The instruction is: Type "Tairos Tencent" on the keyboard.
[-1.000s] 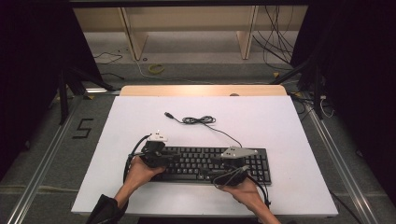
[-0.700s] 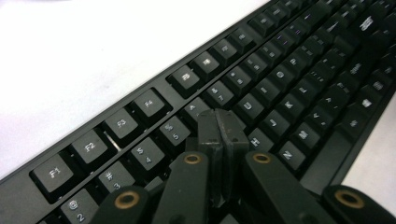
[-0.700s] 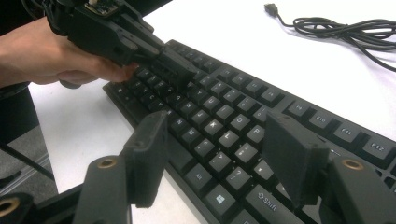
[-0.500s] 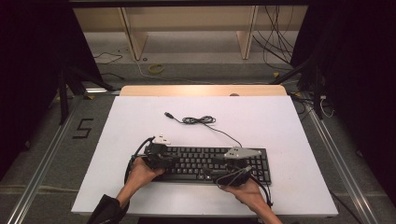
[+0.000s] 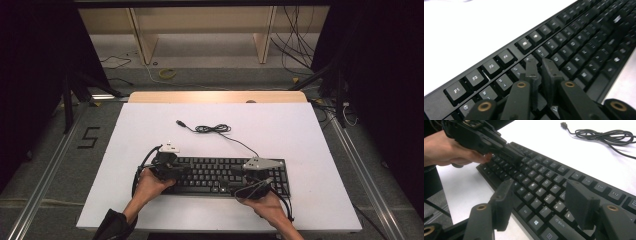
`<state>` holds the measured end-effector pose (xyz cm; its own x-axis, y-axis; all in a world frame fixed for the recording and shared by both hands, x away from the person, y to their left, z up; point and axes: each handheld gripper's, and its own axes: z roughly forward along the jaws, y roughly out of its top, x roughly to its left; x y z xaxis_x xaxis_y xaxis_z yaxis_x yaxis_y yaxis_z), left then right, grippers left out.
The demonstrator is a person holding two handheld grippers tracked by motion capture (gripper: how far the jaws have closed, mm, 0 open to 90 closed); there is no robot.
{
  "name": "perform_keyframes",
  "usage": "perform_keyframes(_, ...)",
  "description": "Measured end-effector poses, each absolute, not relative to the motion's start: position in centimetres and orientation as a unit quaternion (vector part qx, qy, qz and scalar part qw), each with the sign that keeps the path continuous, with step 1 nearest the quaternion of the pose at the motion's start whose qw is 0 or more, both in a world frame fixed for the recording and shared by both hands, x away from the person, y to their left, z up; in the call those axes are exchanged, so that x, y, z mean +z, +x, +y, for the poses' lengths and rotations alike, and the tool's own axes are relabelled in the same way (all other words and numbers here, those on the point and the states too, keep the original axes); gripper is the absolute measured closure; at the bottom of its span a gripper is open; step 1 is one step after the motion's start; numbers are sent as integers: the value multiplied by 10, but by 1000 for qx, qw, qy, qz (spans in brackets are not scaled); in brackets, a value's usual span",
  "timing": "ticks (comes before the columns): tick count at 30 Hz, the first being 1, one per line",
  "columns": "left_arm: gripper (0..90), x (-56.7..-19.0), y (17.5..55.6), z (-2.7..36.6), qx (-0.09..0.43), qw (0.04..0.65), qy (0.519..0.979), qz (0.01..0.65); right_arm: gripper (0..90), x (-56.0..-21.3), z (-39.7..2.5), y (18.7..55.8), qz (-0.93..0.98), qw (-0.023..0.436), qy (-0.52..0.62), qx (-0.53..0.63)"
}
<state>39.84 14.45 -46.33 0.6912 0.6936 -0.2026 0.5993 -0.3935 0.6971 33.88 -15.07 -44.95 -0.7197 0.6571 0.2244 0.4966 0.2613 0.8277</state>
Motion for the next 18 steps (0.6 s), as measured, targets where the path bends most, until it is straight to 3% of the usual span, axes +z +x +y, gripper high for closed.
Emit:
perform_keyframes(10,661,-448,392,154,48,437,812,385,415,-447,-158,338,784,88,369,492)
perform_keyframes(18,590,-443,388,161,44,454,802,385,415,-445,-163,337,781,92,372,494)
